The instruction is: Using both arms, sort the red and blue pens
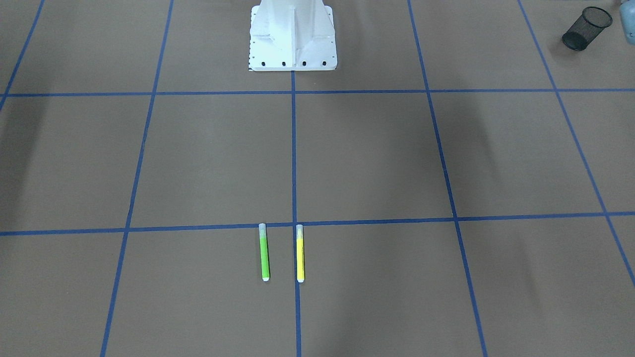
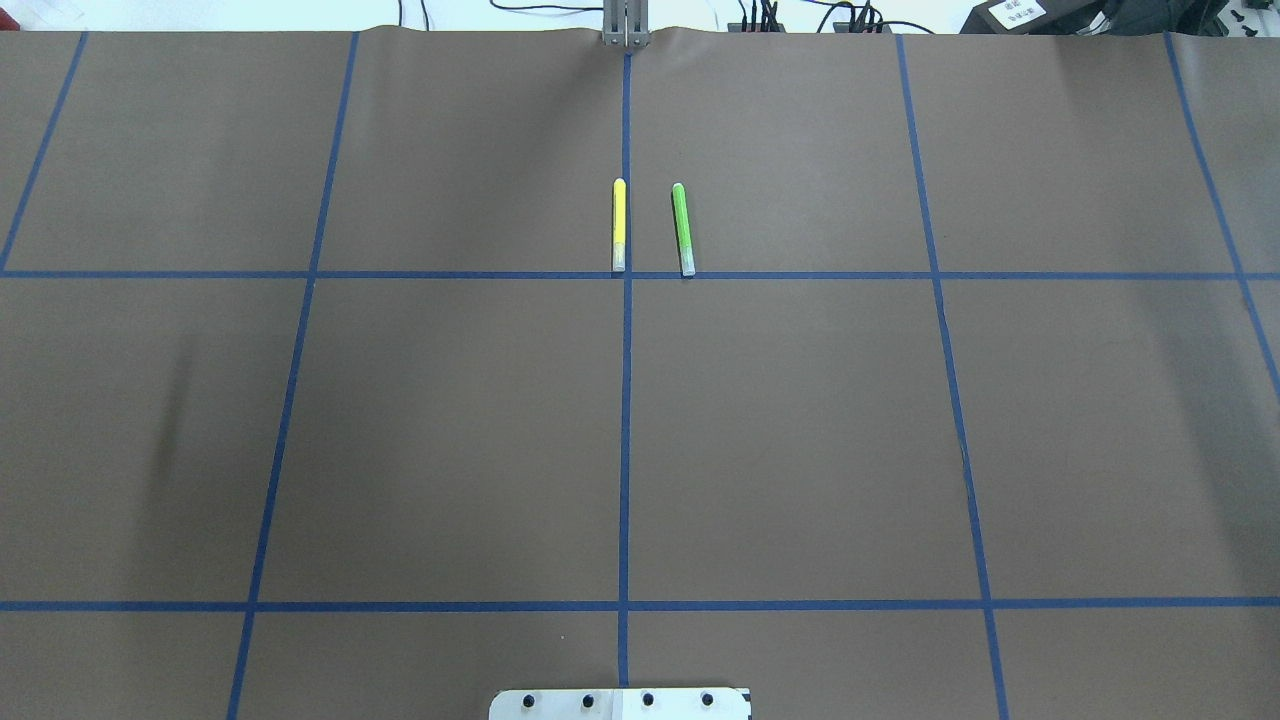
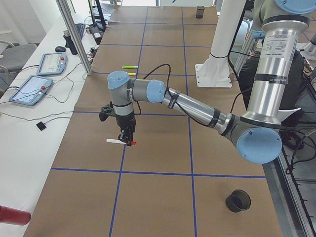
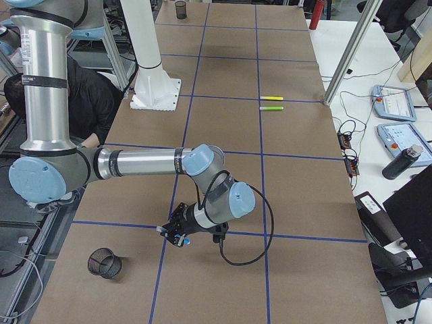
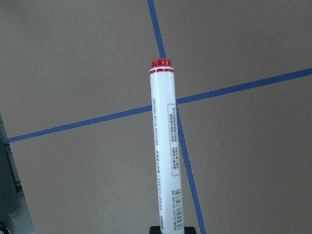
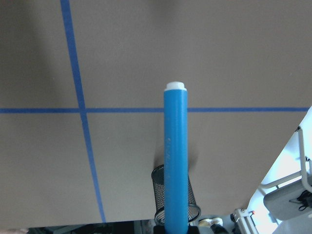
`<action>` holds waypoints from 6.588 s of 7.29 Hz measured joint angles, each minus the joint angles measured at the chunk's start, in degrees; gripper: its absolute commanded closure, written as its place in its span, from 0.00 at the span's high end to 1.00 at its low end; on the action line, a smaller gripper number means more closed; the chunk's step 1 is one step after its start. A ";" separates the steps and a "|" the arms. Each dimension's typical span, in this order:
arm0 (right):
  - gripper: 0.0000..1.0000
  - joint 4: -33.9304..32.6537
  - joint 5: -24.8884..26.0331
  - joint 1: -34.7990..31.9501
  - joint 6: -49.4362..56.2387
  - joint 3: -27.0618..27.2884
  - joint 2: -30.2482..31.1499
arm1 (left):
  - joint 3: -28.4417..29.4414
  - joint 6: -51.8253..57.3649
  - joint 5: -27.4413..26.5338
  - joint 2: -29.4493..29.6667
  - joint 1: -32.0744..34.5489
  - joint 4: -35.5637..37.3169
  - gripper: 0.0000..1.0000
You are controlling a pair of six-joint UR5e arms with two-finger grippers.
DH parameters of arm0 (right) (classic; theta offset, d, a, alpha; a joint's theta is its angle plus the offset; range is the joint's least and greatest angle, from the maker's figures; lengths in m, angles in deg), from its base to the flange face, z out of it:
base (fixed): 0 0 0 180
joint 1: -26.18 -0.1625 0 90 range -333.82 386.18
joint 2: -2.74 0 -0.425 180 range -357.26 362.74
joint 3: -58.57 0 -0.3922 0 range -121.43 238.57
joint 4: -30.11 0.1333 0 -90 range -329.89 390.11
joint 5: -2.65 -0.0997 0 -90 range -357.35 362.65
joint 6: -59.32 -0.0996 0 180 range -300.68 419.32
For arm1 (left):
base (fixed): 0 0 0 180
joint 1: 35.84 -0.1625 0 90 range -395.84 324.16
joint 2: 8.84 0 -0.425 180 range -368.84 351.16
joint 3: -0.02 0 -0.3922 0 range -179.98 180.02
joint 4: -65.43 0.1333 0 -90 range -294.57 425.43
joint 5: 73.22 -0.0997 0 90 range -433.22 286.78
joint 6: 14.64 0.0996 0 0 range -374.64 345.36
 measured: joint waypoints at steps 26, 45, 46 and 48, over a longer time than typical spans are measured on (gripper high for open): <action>1.00 16.99 2.96 -23.59 4.68 -17.17 15.61 | -4.90 -0.47 3.55 0.47 -0.11 0.07 0.00; 1.00 42.14 -17.80 -5.96 -26.88 5.26 4.20 | 11.28 16.45 5.36 -30.89 35.19 43.48 0.00; 1.00 42.16 -18.18 -5.44 -27.14 5.32 3.95 | 14.20 16.47 6.38 -30.28 35.26 44.01 0.00; 1.00 42.14 -18.69 -5.09 -27.88 5.59 3.62 | 16.88 16.48 7.27 -30.00 35.30 44.39 0.00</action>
